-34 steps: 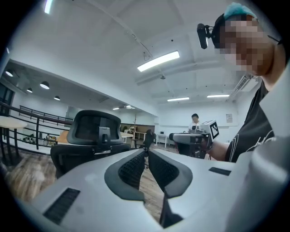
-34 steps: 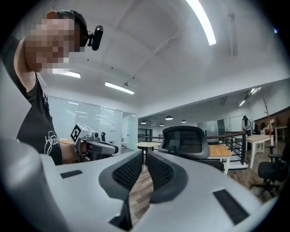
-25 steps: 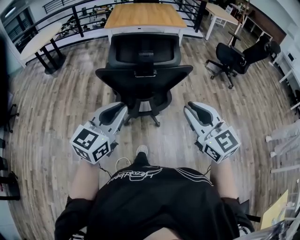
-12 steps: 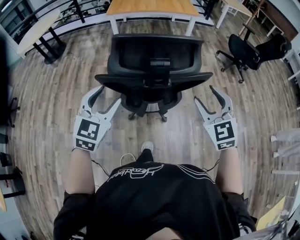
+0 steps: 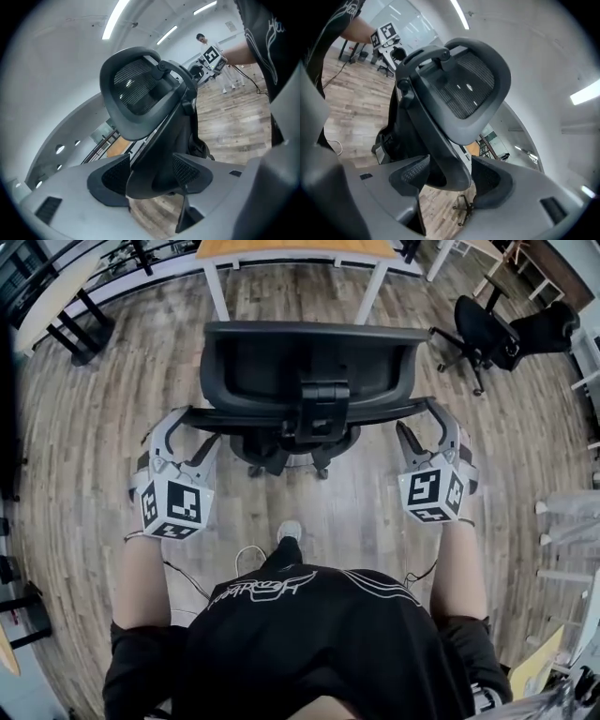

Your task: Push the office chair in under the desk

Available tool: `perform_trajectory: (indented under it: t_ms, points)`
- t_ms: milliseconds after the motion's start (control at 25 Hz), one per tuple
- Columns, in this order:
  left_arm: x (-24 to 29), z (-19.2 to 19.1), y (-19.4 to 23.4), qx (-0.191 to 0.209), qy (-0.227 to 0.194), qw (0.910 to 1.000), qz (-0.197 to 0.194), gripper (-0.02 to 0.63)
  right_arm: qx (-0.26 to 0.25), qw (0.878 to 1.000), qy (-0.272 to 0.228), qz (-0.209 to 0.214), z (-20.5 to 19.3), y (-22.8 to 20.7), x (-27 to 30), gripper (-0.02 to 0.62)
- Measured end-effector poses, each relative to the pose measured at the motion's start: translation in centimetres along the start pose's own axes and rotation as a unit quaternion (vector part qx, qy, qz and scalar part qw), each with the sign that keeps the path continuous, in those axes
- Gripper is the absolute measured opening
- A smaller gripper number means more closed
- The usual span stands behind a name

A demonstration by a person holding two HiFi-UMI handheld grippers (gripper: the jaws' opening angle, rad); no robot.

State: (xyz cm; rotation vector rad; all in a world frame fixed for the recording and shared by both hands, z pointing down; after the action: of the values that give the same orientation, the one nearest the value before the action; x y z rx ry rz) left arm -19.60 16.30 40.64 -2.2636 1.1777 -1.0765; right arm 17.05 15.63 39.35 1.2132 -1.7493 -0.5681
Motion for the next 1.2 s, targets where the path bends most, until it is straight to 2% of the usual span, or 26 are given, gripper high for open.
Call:
perform_trajectory:
  t_ms: [120,400,720,1200]
  points:
    - [1.0,-0.4,0.3,0.032,0.011,0.9994,0.006,0.259,-0.027,0.999,0.027,0.002,-0.6,0.3,1.4,0.281]
    - [1.9,-0.5,0.8,0.059,0.006,0.9982,0.006,0.258,-0.059,0.997,0.047,-0.009,-0.4,0.1,2.2,0.264]
    - [2.6,-0.6,1.4,0.063,0.003,0.9975,-0.033,0.247,-0.063,0.995,0.072,0.007,-0.2,-0.1,2.8,0.258]
    - [5.2,-0.1,3.1,0.055,-0.003,0.998,-0.03,0.247,-0.061,0.993,0.095,0.02,-0.1,-1.7,5.4,0.258]
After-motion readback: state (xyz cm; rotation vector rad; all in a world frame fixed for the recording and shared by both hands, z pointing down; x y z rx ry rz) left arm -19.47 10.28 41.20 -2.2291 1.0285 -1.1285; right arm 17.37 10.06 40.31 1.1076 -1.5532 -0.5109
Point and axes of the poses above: the fingertips, and each gripper's own axes: x forward along the fingers, y to its left, z out of its top, the point moved 4 cm from there along -x, backward along the fingers, and after that the axes turned 1 degree about y, right-handed, at the moved point
